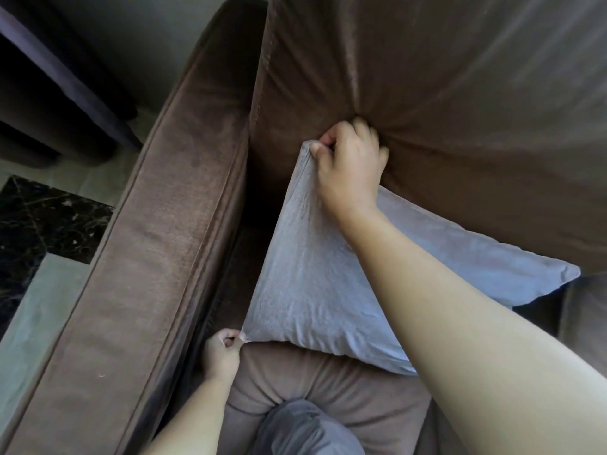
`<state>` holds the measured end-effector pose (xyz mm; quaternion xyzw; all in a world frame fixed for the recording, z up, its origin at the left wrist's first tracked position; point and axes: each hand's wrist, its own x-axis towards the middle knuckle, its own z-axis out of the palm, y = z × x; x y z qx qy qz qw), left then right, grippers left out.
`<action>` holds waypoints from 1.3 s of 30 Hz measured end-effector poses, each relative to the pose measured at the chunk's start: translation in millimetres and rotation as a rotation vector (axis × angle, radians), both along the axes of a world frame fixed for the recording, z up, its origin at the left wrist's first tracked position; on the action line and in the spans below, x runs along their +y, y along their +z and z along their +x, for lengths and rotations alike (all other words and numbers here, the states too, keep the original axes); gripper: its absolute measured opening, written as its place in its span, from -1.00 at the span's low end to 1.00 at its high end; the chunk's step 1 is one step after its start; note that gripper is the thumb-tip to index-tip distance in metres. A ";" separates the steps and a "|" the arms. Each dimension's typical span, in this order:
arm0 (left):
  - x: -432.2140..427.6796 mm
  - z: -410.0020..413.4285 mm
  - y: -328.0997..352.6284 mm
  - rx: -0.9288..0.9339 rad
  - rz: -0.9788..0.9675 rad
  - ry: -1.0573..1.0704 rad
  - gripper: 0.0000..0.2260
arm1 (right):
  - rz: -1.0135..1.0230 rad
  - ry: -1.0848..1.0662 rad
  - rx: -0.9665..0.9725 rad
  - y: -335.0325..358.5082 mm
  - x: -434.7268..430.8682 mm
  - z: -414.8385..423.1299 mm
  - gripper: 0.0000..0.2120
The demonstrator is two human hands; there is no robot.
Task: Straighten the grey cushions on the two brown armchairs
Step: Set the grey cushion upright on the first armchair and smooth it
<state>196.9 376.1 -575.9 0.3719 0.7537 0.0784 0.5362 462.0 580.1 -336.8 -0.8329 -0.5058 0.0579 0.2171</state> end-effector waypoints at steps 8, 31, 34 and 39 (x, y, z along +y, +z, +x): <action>-2.7 4.4 2.6 0.037 0.040 0.014 -0.90 | -0.011 0.032 -0.091 -1.3 -5.7 -3.7 -0.89; 76.1 189.5 237.1 -0.267 0.533 -0.915 -0.90 | -0.124 -0.221 -0.111 14.0 -241.6 151.2 -0.39; 78.5 263.8 258.2 -0.308 0.603 -1.175 -0.82 | -0.107 -0.354 -0.018 6.9 -285.5 167.4 -0.26; 65.8 377.7 288.7 -0.296 0.798 -1.562 -0.67 | -0.060 -0.596 0.322 -19.9 -347.8 165.9 -0.20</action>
